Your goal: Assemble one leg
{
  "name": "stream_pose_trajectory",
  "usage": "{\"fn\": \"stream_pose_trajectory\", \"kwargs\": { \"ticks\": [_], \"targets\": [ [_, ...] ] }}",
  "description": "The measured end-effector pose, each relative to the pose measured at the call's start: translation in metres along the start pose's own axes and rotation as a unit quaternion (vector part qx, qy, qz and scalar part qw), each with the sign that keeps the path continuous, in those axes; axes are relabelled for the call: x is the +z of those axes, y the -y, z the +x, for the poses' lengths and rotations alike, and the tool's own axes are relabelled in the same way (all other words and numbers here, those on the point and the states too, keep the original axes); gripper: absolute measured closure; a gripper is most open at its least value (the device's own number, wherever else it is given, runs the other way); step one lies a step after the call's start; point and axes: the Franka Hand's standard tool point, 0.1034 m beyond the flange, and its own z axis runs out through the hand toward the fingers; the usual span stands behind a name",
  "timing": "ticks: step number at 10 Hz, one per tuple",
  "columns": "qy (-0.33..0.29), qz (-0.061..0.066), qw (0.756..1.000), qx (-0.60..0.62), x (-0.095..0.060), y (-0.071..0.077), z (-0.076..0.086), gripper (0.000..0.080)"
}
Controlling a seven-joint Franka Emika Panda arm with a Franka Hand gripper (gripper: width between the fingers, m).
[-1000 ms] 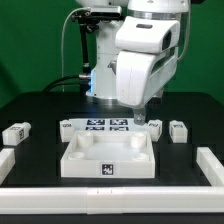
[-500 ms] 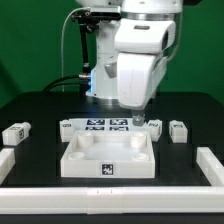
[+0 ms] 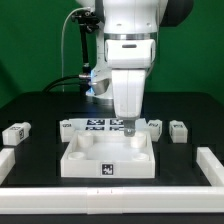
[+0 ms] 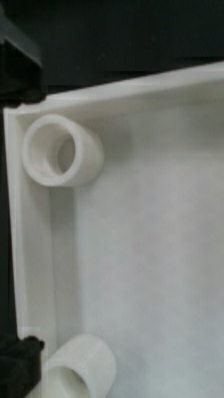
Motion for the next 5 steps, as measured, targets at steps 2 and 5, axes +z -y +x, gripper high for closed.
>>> {"fn": "stream_pose_trajectory", "kwargs": {
  "ticks": [2, 5],
  "targets": [
    [0.000, 0.000, 1.000, 0.000, 0.000, 0.000, 0.000, 0.0150],
    [-0.003, -0.001, 1.000, -0.027, 0.012, 0.035, -0.021, 0.0150]
  ]
}}
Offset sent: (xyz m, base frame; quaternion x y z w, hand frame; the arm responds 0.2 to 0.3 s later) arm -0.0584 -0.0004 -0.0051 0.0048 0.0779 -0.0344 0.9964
